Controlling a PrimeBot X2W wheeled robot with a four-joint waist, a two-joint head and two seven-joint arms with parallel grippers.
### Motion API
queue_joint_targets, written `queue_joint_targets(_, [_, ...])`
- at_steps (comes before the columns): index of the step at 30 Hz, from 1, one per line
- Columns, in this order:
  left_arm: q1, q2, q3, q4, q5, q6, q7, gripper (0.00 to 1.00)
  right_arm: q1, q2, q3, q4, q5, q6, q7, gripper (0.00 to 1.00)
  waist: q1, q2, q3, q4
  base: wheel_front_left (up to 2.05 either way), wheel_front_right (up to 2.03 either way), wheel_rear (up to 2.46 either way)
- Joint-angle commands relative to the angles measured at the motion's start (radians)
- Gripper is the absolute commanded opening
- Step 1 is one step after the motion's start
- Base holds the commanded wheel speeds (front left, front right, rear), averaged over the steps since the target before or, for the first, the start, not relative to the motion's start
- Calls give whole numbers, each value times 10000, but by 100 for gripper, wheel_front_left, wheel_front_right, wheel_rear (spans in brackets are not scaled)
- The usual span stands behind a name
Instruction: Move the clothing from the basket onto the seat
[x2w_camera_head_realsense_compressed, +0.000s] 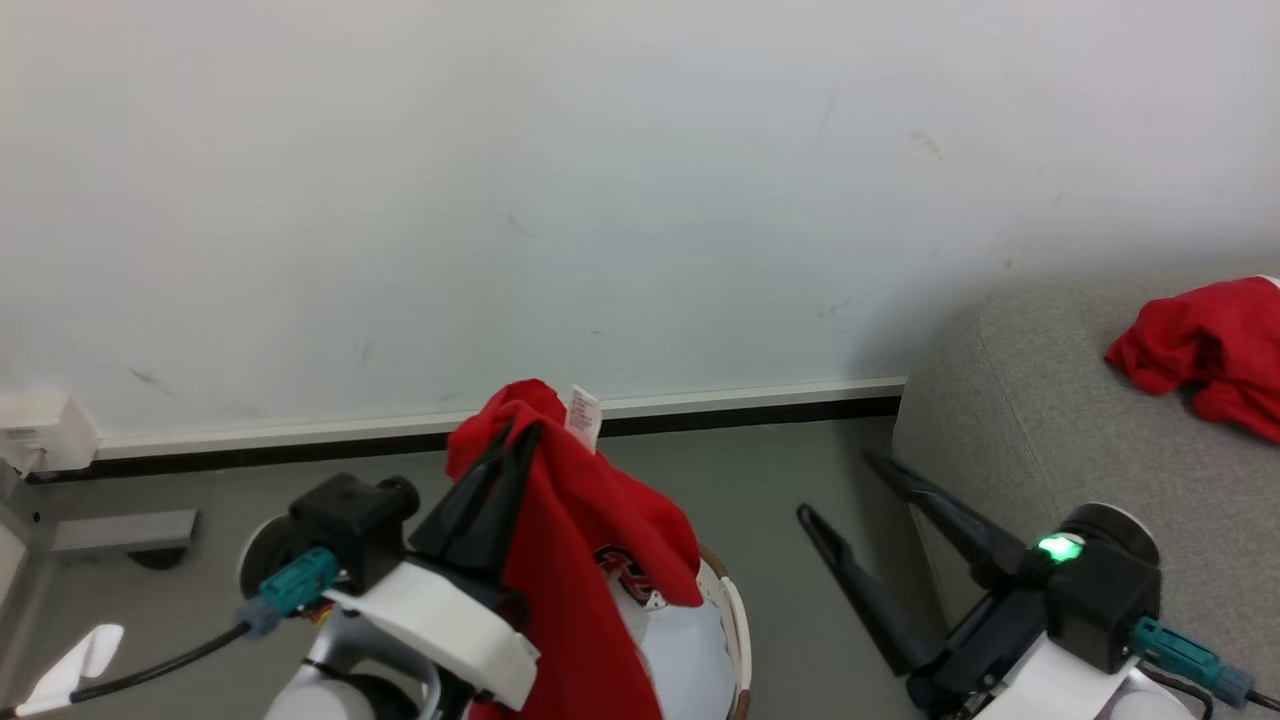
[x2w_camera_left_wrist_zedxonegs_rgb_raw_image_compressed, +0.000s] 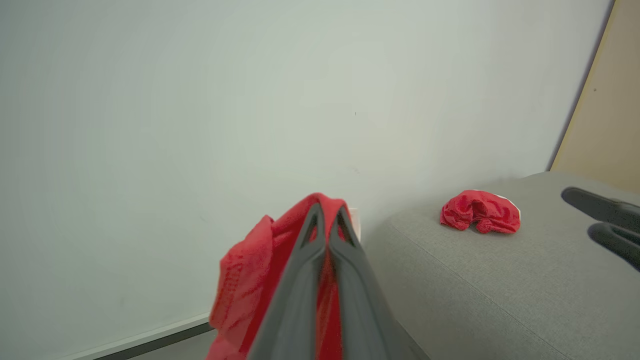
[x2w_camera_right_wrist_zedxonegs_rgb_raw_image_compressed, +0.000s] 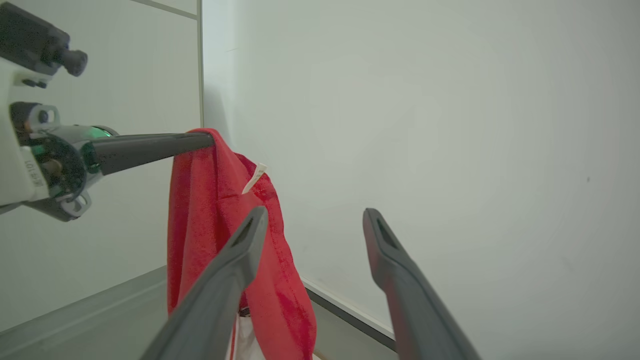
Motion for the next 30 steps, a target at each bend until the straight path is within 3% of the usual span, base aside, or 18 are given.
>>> queue_joint_targets(1, [-197, -84, -109, -101, -135, -78, 67, 0, -294, -126, 312, -116, 210, -26, 111, 100, -1, 0, 0, -13, 0, 0, 0])
queue_joint_targets(11, [-1087, -920, -1575, -204, -109, -713, 432, 0, -1903, -328, 2197, 174, 457, -26, 270, 100, -1, 0, 82, -68, 0, 0, 0])
queue_joint_targets(25, [-1238, -1298, -2488, -1156, -272, -975, 949, 0, -1758, -356, 2647, 1309, 1035, -26, 434, 100, -1, 0, 103, -5, 0, 0, 0])
queue_joint_targets(26, [-1279, -1308, -2502, -1222, -265, -971, 947, 0, -1751, -356, 2683, 1423, 1103, -26, 429, 71, -1, 0, 105, 5, 0, 0, 0])
queue_joint_targets(27, [-1319, -1316, -2501, -1292, -268, -953, 962, 0, -1714, -291, 2677, 1555, 1244, -26, 391, 28, -1, 0, 105, 9, 0, 0, 0])
queue_joint_targets(28, [-1324, -1332, -2498, -1336, -310, -925, 983, 0, -1697, -229, 2706, 1645, 1368, -26, 353, 0, -1, 0, 101, 13, 0, 0, 0])
queue_joint_targets(30, [-1321, -1314, -2442, -1341, -328, -871, 1024, 0, -1764, -170, 2603, 1830, 1477, -26, 210, 0, -1, 0, 98, 12, 0, 0, 0])
